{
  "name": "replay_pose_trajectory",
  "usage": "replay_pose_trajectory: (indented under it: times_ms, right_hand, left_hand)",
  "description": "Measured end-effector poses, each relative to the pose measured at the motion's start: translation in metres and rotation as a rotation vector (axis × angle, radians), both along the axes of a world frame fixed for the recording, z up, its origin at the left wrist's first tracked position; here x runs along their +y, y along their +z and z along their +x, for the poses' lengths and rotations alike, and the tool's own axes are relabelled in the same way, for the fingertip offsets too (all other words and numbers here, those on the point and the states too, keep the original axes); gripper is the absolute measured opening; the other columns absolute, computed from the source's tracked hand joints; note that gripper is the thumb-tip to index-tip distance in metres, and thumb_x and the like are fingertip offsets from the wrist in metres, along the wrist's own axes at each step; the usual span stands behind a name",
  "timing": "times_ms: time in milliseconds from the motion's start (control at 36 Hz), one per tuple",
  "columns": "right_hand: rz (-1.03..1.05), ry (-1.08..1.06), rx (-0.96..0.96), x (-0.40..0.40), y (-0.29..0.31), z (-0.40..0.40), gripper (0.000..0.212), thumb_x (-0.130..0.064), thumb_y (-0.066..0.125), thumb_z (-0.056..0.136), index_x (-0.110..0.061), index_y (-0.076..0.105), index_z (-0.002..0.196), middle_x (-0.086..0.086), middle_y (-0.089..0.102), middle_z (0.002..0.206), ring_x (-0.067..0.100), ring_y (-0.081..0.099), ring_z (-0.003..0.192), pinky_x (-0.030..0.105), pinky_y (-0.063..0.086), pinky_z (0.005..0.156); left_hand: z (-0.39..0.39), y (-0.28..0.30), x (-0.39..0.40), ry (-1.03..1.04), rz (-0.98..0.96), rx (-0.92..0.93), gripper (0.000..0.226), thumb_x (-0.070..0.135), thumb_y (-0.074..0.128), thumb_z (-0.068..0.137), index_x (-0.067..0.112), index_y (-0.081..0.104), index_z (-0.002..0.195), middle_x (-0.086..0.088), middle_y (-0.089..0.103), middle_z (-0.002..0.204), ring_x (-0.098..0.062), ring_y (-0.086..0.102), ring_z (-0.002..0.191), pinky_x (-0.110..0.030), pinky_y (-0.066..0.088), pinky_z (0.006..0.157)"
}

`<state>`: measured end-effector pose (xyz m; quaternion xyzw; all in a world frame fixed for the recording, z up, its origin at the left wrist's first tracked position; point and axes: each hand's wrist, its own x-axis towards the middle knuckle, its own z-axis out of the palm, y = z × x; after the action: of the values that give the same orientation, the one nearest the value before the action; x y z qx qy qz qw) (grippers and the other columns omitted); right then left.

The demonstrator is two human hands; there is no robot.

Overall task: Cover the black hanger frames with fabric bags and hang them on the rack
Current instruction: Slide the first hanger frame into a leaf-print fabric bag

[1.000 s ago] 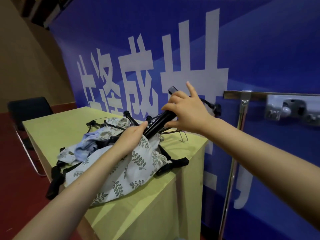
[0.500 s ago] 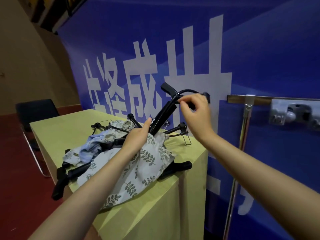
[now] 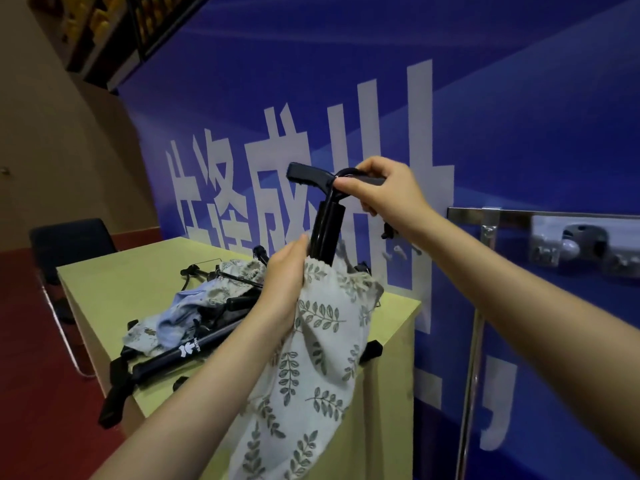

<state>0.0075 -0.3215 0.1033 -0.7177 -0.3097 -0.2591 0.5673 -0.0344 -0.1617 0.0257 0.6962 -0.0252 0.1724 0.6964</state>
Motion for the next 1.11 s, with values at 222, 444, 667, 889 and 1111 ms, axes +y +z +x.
replay_pose_trajectory:
  times_ms: [222,444,667,889,1111]
  right_hand:
    - [-0.105,0.083,0.012,-0.002,-0.013,-0.014,0.023,-0.027,0.079,0.078,-0.010,0.066,0.086,-0.001,0.063,0.068,0.008,0.056,0.055,0.020,0.047,0.054]
    - [-0.139,0.099,-0.004,0.001,-0.026,-0.007,0.014,-0.028,0.078,0.078,-0.023,0.067,0.085,-0.009,0.065,0.077,-0.004,0.058,0.066,0.011,0.045,0.061]
    - [-0.231,0.173,-0.008,0.017,-0.020,-0.006,0.016,-0.026,0.078,0.078,-0.023,0.067,0.089,-0.011,0.067,0.081,-0.003,0.062,0.074,0.013,0.050,0.068]
    - [-0.337,0.154,-0.072,0.032,-0.026,-0.002,0.021,-0.028,0.058,0.095,-0.019,0.065,0.113,-0.002,0.064,0.111,0.003,0.062,0.099,0.019,0.052,0.087]
    - [0.291,-0.222,0.023,0.007,-0.084,0.003,0.013,-0.025,0.050,0.099,-0.016,0.059,0.094,-0.003,0.057,0.086,0.005,0.052,0.077,0.023,0.044,0.072]
  left_hand:
    - [-0.001,0.032,0.010,0.032,-0.453,-0.044,0.031,0.032,0.050,0.099,0.007,0.066,0.110,-0.012,0.074,0.097,-0.025,0.071,0.083,-0.038,0.057,0.076]
    - [-0.005,0.040,0.032,0.069,-0.491,-0.090,0.015,0.018,0.051,0.096,0.010,0.059,0.085,-0.011,0.060,0.085,-0.024,0.060,0.076,-0.040,0.053,0.083]
    - [-0.014,0.041,0.026,0.102,-0.286,-0.241,0.024,0.033,0.047,0.100,0.017,0.060,0.088,-0.007,0.063,0.088,-0.022,0.062,0.078,-0.038,0.053,0.075]
    - [-0.007,0.022,0.039,0.264,-0.038,-0.328,0.013,0.032,0.061,0.093,0.020,0.060,0.087,-0.006,0.067,0.091,-0.017,0.064,0.078,-0.037,0.053,0.072]
    - [-0.004,0.002,0.039,0.309,-0.185,-0.306,0.017,0.030,0.059,0.095,0.022,0.055,0.081,-0.002,0.063,0.080,-0.015,0.062,0.070,-0.033,0.052,0.066]
